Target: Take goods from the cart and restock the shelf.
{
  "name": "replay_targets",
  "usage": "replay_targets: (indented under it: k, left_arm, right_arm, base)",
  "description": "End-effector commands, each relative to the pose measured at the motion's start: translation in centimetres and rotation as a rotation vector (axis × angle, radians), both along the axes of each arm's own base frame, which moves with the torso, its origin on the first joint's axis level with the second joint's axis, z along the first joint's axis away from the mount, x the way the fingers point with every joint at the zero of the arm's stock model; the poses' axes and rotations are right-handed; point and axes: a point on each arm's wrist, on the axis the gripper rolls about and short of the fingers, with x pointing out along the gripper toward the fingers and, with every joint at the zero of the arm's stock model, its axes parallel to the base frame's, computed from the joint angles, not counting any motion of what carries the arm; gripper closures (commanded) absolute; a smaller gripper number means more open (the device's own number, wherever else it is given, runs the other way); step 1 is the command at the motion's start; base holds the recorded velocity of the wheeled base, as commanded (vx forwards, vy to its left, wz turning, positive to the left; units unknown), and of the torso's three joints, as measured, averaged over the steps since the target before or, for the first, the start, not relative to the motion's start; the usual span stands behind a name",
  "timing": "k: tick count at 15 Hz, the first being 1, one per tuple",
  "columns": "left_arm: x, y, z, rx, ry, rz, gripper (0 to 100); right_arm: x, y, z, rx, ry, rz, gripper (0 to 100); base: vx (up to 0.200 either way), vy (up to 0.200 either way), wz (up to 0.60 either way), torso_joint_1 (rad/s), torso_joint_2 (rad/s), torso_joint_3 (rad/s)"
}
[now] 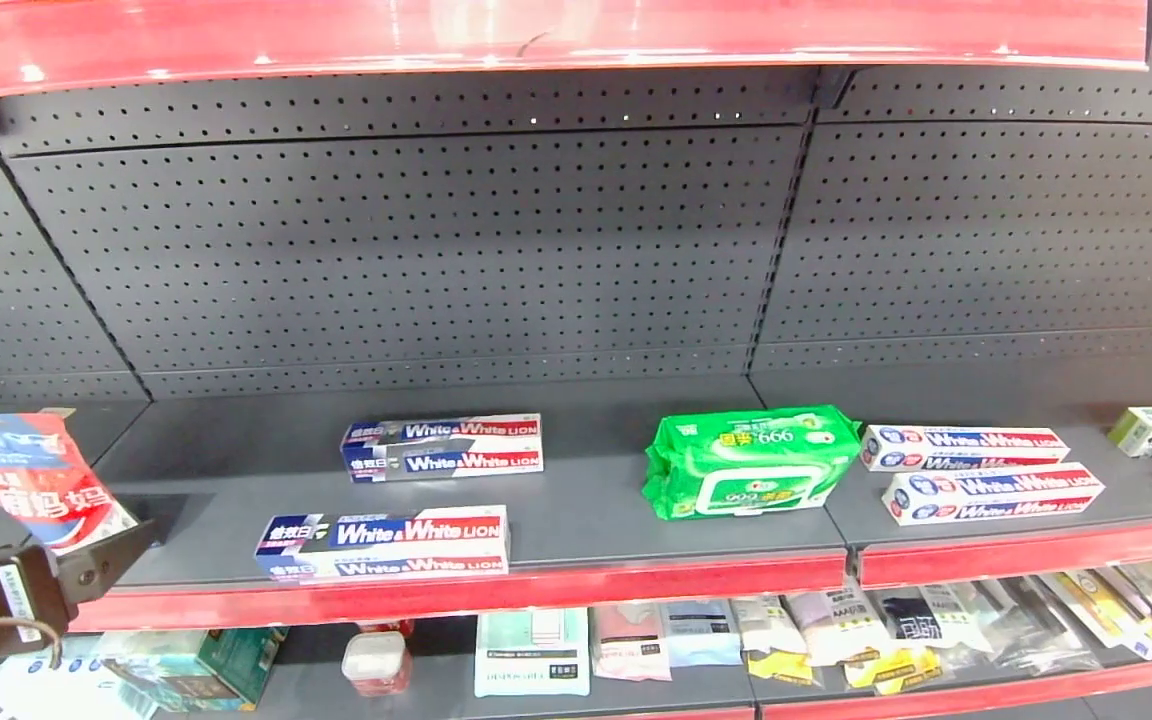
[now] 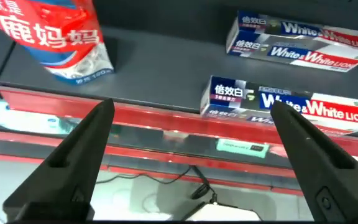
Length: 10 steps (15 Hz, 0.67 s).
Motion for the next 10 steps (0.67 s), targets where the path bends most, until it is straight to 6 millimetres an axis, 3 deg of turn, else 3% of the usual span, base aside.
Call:
replay_targets:
  k: [1,5,7,10]
  left_arm:
    - [-0.4,0.2,-0.5,0.079,0.057,0.036,0]
    - [-1.5,1.0,-2.4,0.142,0.285,0.103,0]
    - [-1.2,1.3,-2.6,0.139,0.305,0.123,0]
    - [2.4,3.0,-4.0,0.1,0.353,0.179,0]
  right_arm:
    - [0.0,0.0,0.0,0.0,0.002,0.0,0]
    - [0.0,0.0,0.0,0.0,0.002,0.001,0]
    - [0.0,0.0,0.0,0.0,0.002,0.0,0]
    - [0.0,0.0,0.0,0.0,0.002,0.001,0]
  base:
    - [0.0,0.0,0.0,0.0,0.0,0.0]
    - [0.0,0.0,0.0,0.0,0.0,0.0]
    - [0.0,0.0,0.0,0.0,0.0,0.0]
    - [0.0,0.0,0.0,0.0,0.0,0.0]
